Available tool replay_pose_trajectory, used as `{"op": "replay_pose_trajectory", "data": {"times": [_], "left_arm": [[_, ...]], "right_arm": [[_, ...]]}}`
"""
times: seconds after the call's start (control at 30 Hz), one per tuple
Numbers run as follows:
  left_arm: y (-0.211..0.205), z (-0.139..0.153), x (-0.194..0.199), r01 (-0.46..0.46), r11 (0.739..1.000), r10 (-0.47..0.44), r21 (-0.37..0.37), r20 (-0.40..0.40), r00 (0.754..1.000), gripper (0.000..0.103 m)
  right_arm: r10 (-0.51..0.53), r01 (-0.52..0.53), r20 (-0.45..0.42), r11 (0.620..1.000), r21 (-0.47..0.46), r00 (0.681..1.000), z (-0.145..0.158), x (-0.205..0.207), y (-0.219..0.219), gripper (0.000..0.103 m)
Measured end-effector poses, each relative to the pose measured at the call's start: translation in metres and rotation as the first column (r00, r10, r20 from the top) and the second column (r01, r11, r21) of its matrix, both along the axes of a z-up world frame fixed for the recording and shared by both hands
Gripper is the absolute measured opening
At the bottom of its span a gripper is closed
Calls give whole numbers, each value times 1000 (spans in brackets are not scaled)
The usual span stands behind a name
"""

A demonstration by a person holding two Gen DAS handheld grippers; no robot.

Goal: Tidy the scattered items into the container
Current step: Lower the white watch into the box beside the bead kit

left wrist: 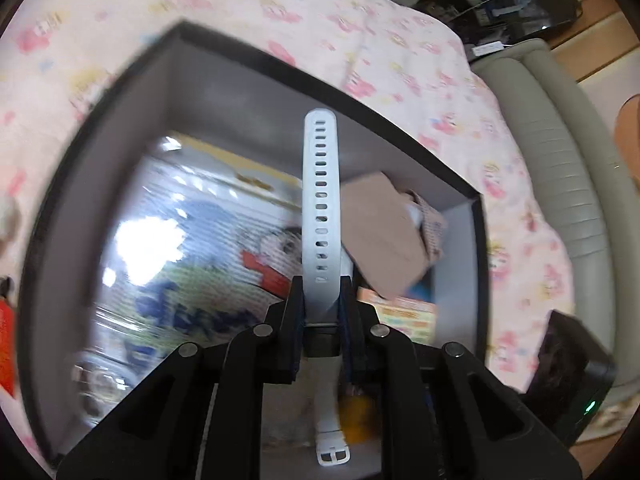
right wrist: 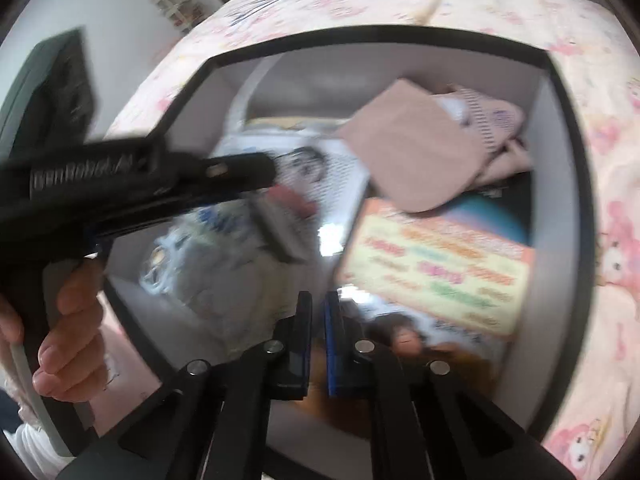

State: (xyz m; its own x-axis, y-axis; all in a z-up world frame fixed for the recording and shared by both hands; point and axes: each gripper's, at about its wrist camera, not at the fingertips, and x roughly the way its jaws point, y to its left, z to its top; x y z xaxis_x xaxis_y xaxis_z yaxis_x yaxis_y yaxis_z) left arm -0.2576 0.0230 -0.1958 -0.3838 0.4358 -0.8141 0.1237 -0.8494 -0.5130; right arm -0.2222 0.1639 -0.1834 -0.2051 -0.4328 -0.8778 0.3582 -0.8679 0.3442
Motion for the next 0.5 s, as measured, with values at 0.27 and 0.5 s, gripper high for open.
{"op": "replay_pose_trajectory", "data": {"times": [0.27, 0.5], "left_arm": [[-35, -24, -1, -104, 962, 79, 252, 106, 991, 15], [-47, -21, 4, -159, 904, 119, 397, 123, 985, 14]], "right_arm": [[50, -46, 43, 995, -88, 998, 2, -2, -1, 8], [52, -52, -5, 998, -24, 999, -1, 2, 0, 37]]}}
